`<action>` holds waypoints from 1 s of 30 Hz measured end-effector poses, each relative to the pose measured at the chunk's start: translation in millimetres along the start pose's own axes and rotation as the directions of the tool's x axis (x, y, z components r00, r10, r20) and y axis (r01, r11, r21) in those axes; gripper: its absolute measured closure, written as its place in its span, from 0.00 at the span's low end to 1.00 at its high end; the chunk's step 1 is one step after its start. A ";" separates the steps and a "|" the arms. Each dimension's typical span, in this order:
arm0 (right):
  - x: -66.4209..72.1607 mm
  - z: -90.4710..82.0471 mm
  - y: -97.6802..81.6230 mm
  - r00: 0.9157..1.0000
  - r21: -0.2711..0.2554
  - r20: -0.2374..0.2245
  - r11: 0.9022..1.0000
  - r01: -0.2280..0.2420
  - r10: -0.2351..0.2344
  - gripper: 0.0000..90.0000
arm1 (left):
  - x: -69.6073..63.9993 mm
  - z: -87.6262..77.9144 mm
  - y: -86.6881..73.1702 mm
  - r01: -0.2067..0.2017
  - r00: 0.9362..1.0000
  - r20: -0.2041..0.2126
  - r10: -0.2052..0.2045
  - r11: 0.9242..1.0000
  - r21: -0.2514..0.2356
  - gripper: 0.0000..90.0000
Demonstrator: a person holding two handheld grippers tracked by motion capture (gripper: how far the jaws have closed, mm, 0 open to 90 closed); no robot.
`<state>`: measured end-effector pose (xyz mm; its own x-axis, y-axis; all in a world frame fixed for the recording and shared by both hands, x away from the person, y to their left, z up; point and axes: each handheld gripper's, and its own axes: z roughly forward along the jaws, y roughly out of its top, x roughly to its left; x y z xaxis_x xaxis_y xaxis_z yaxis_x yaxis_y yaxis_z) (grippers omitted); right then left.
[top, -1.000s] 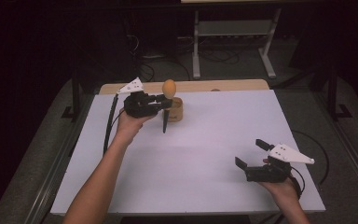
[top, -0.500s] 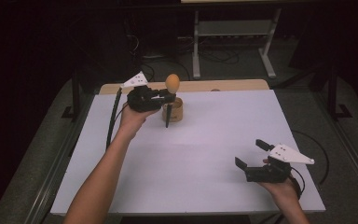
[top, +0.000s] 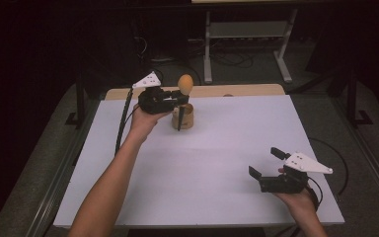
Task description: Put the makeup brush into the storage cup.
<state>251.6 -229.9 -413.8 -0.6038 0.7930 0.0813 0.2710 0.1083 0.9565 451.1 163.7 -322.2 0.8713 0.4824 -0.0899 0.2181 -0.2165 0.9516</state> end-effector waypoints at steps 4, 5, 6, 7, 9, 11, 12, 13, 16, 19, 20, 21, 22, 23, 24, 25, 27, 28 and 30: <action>-0.4 -0.2 0.1 1.000 -0.004 0.001 1.000 0.004 -0.004 0.00 | 2.6 2.1 2.2 0.007 1.000 0.000 -0.007 1.000 -0.007 0.69; -0.3 -0.3 0.1 1.000 -0.004 0.001 1.000 0.003 -0.003 0.00 | 2.6 2.8 2.8 0.008 1.000 0.000 -0.008 1.000 -0.008 0.69; -0.3 -0.2 0.1 1.000 -0.004 0.001 1.000 0.004 -0.004 0.00 | 3.3 3.4 3.8 -0.001 1.000 -0.003 0.001 1.000 -0.003 0.69; -0.3 -0.1 0.1 1.000 -0.004 0.001 1.000 0.005 -0.005 0.00 | 3.4 4.2 4.5 0.002 1.000 -0.004 -0.002 1.000 -0.007 0.69; -0.3 0.0 0.1 1.000 -0.003 0.000 1.000 0.004 -0.004 0.00 | 5.0 4.8 6.5 -0.005 1.000 -0.007 0.005 1.000 -0.007 0.69; -0.4 0.0 0.2 1.000 -0.003 0.000 1.000 0.003 -0.003 0.00 | 6.9 6.2 8.8 0.001 1.000 -0.008 -0.001 1.000 -0.015 0.69; -0.6 -0.1 0.1 1.000 -0.003 0.000 1.000 0.003 -0.003 0.00 | 7.2 6.8 9.5 0.002 1.000 -0.010 -0.002 1.000 -0.017 0.69; -0.5 -0.2 0.1 1.000 -0.001 -0.001 1.000 -0.001 0.001 0.00 | 8.1 7.5 10.7 -0.003 1.000 -0.013 0.003 1.000 -0.017 0.69; -0.7 -0.1 0.0 1.000 -0.002 -0.001 1.000 -0.001 0.001 0.00 | 8.9 9.9 13.5 0.000 1.000 -0.012 0.000 1.000 -0.025 0.69; -0.5 -0.2 0.1 1.000 -0.002 -0.001 1.000 -0.002 0.002 0.00 | 9.4 11.3 15.5 -0.007 1.000 -0.016 0.007 1.000 -0.026 0.69; -0.6 -0.4 0.1 1.000 -0.004 -0.001 1.000 -0.002 0.002 0.00 | 11.0 13.1 18.6 -0.010 1.000 -0.018 0.010 0.999 -0.032 0.69; -0.7 -0.5 0.0 1.000 -0.003 -0.001 1.000 -0.002 0.002 0.00 | 11.5 14.0 19.4 -0.009 1.000 -0.022 0.009 0.999 -0.033 0.69; -0.7 -0.5 0.0 1.000 -0.004 -0.002 1.000 -0.003 0.003 0.00 | 12.2 15.1 20.3 -0.010 1.000 -0.023 0.010 0.999 -0.032 0.69; -0.7 -0.5 0.0 1.000 -0.004 -0.002 1.000 -0.004 0.004 0.00 | 13.3 15.8 21.2 -0.014 1.000 -0.026 0.013 0.999 -0.029 0.69; -0.7 -0.6 0.1 1.000 -0.005 -0.002 1.000 -0.003 0.003 0.00 | 14.0 16.5 22.0 -0.016 1.000 -0.028 0.015 1.000 -0.027 0.69; -0.8 -0.6 0.1 1.000 -0.007 -0.002 1.000 -0.001 0.001 0.00 | 14.6 17.3 22.7 -0.021 0.999 -0.030 0.021 0.999 -0.026 0.69; -0.6 -1.0 0.0 1.000 -0.005 -0.001 1.000 -0.007 0.007 0.00 | 16.0 19.2 23.4 -0.026 0.999 -0.031 0.025 0.999 -0.035 0.69; -0.7 -1.1 -0.1 1.000 -0.006 -0.001 1.000 -0.008 0.008 0.00 | 16.9 19.9 23.7 -0.031 0.999 -0.032 0.030 0.999 -0.036 0.69; -0.9 -1.4 -0.2 1.000 -0.007 -0.001 1.000 -0.008 0.008 0.00 | 18.5 21.5 23.8 -0.032 0.999 -0.034 0.031 0.999 -0.039 0.69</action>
<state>251.0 -231.5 -413.7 -0.6025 0.7931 0.0890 0.2707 0.0982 0.9576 481.9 149.2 -307.5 0.8624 0.5037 -0.0506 0.1728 -0.1990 0.9646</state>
